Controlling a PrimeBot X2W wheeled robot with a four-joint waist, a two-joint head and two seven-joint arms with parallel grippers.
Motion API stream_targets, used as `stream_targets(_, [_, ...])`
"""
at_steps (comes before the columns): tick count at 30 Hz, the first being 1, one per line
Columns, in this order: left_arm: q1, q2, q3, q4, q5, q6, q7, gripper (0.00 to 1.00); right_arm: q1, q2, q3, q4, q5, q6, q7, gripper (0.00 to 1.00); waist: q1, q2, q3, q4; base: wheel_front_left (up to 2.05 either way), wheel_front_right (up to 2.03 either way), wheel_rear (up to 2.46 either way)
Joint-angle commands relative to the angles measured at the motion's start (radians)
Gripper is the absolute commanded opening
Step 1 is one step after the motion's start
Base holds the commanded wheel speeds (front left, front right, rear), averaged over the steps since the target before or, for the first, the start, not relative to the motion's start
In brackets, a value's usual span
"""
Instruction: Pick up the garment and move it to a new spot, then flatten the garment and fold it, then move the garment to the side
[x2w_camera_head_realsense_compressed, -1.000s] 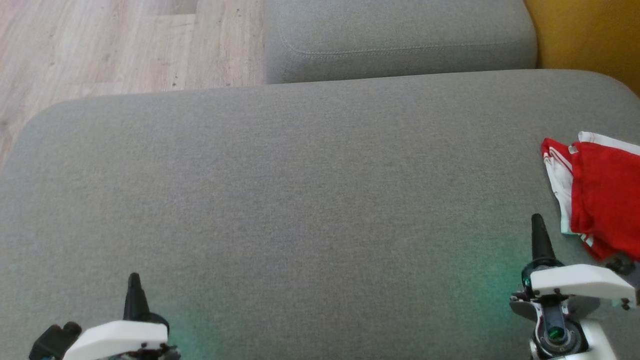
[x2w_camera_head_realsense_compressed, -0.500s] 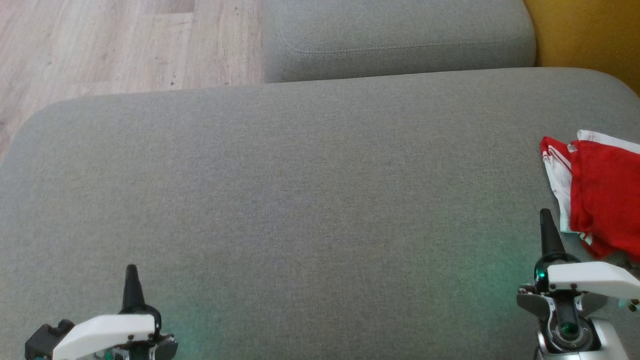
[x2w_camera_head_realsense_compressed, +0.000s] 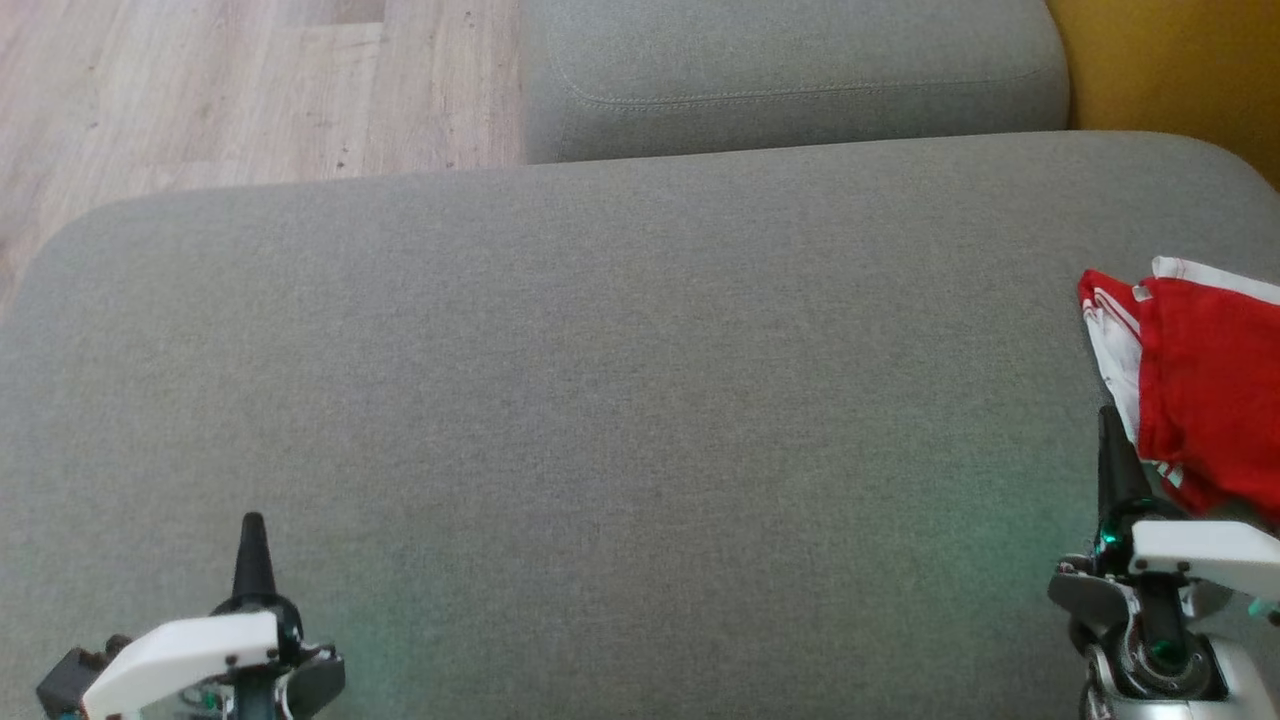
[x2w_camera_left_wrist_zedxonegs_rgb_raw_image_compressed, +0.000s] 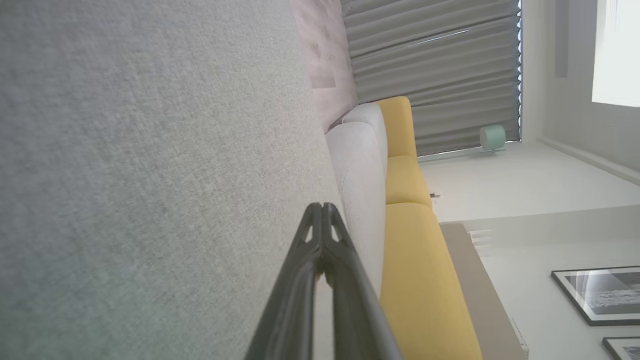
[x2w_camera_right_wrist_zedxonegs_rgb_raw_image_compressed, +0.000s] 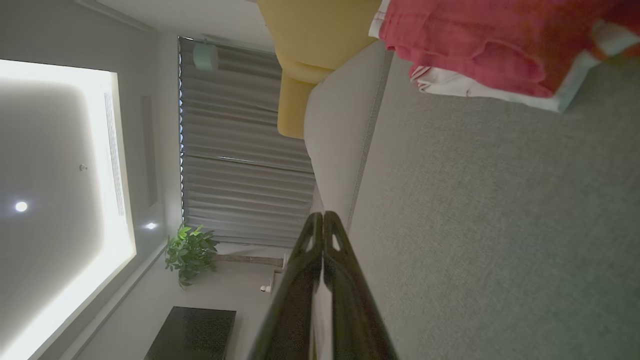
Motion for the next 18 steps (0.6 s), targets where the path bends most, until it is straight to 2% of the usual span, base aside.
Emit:
stream_targets(1, [-0.053,0.008,0.032,-0.041,-0.030,-0.011,0.009,0.00,-0.011,-0.004,0.013,-0.045,0.030,-0.001,0.011,0.00,0.0000,0.0000,0.000,0.000,0.00,0.00,0.00])
stream_targets(18, [-0.070,0.009,0.055,-0.062,-0.217,-0.031,0.057,0.00,-0.003,-0.004,-0.013,-0.091,0.203,-0.001,0.058,0.00,0.0000,0.0000,0.004,-0.006,0.00,0.00,0.00])
